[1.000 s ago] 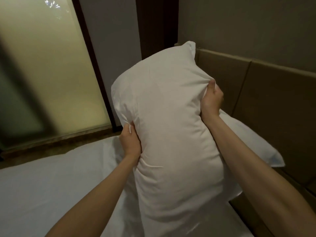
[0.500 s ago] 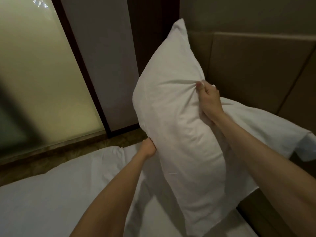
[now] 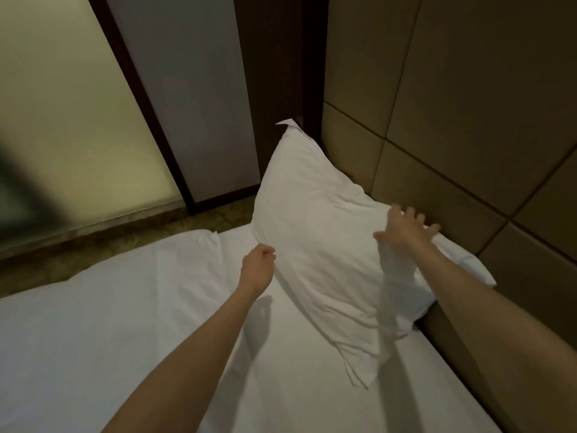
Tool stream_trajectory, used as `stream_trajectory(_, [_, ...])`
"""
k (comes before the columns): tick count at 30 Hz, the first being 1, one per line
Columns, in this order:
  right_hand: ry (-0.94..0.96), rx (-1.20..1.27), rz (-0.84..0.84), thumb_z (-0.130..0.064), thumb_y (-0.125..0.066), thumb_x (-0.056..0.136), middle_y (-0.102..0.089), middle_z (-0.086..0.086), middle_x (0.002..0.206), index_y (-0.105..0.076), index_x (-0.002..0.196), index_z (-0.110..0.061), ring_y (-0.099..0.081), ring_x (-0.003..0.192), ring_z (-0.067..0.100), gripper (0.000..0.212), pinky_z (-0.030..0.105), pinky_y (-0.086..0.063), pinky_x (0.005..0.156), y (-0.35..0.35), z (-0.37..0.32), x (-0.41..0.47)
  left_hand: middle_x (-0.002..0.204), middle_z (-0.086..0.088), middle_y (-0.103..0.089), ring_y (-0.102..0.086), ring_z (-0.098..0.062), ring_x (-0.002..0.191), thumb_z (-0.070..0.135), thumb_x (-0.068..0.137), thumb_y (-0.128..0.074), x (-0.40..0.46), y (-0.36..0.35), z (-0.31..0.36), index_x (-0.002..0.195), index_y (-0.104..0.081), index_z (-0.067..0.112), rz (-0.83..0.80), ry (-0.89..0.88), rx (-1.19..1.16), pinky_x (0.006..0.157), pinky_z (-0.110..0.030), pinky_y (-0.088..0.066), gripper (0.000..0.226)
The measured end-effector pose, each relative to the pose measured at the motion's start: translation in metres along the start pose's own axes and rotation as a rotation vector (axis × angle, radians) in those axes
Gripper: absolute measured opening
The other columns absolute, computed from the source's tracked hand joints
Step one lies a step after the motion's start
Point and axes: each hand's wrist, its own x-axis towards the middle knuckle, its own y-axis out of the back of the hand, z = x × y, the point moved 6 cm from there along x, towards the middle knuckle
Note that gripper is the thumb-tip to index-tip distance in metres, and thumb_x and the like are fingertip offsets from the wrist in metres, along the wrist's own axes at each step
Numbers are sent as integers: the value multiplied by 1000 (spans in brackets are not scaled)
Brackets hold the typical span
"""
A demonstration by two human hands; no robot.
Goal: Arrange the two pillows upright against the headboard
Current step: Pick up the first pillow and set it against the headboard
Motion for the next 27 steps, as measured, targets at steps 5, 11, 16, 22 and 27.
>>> stream_trajectory(5, [-87, 174, -106, -51, -64, 81, -46, 20, 137, -30, 138, -6, -47, 122, 40, 80, 51, -36, 100, -19, 36, 0, 105, -8, -66, -62, -21, 93, 10, 95, -37, -11, -4, 3, 110, -59, 10, 57, -18, -94, 66, -15, -43, 27])
stream_trajectory(11, [109, 248, 194, -31, -57, 90, -58, 13, 93, -56, 99, -10, -59, 84, 33, 23, 40, -47, 68, 45, 20, -9, 96, -1, -64, -61, -16, 86, 10, 95, -41, -30, -11, 17, 106, -62, 9, 57, -44, -134, 63, -13, -40, 24])
stream_trajectory(16, [209, 106, 519, -21, -59, 87, -58, 10, 83, -48, 83, -17, -55, 74, 31, 12, 38, -39, 68, 55, 28, -35, 97, -1, -65, -62, -18, 90, 12, 95, -41, -40, -15, 22, 103, -64, 10, 39, -65, -95, 66, -15, -42, 24])
stream_trajectory(22, [75, 470, -222, -16, -64, 86, -63, 18, 115, -61, 118, -4, -59, 102, 36, 35, 37, -47, 80, 4, 69, -39, 100, -6, -67, -62, -21, 92, 8, 94, -41, -59, -36, 12, 102, -65, 8, -26, 1, -74, 77, -23, -46, 25])
stream_trajectory(27, [74, 549, 274, -8, -55, 84, -63, 17, 93, -63, 83, -8, -58, 91, 40, 9, 40, -44, 68, 71, 43, -35, 82, 4, -68, -61, -10, 74, 6, 87, -45, -65, -30, 35, 83, -66, 19, 14, -121, -83, 59, -12, -44, 25])
